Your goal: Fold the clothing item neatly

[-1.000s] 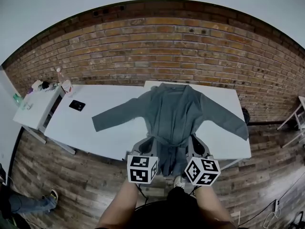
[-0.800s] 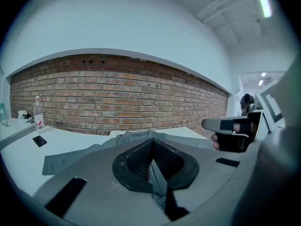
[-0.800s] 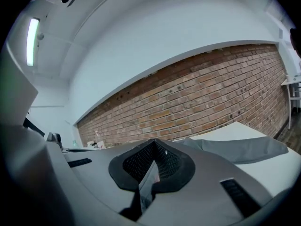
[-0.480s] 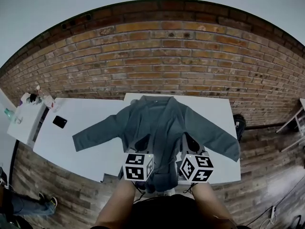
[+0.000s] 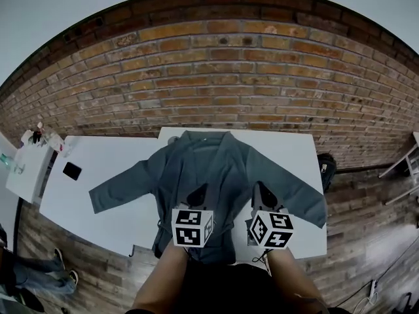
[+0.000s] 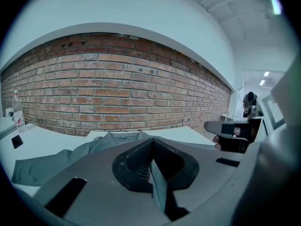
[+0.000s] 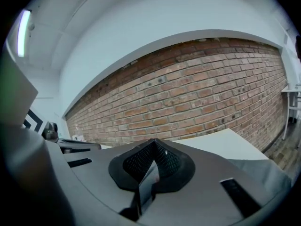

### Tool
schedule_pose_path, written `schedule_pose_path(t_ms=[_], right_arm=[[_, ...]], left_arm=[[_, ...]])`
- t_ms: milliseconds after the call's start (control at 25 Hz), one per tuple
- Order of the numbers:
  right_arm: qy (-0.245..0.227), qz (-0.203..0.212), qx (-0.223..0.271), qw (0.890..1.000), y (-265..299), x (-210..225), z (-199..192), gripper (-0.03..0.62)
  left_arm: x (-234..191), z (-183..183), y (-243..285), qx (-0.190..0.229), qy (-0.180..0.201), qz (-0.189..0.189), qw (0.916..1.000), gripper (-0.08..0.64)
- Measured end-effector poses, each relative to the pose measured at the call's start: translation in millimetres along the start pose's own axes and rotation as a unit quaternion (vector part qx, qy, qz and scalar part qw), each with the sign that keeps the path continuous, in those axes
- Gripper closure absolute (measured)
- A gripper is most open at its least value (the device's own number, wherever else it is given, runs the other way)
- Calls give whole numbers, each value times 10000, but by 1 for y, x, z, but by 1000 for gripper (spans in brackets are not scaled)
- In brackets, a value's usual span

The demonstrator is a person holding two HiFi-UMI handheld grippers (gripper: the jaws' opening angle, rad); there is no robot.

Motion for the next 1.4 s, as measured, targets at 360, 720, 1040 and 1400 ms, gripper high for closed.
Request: schedule_pose_path(t_ms=[360,720,1040,1400], right_arm=[[-51,-1723,-131,9850,-35,133,-5,598],[323,-3811,-307,9235,-106,269,-28,598],[378,-4325,-1060,8946,-113,305,-60,598],[444,-4274,-1616,8884,-104,315,-65,463]], left_arm=[[16,1,24,-95,95,-359,9993,571],[45,7,42,-40,369,-992,9944,571],[58,7,44,10,587,-1313,9896,571],[58,4,44,-41,651,-1291,9895,571]])
Point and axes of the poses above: the fingertips, and each gripper's own axes: y forward along the fingers, x to its right, z out of its top, the point moved 5 cm from there along -y, backward along the fingers, and after that the axes turned 13 degrees about y, right-handed, at the moved point
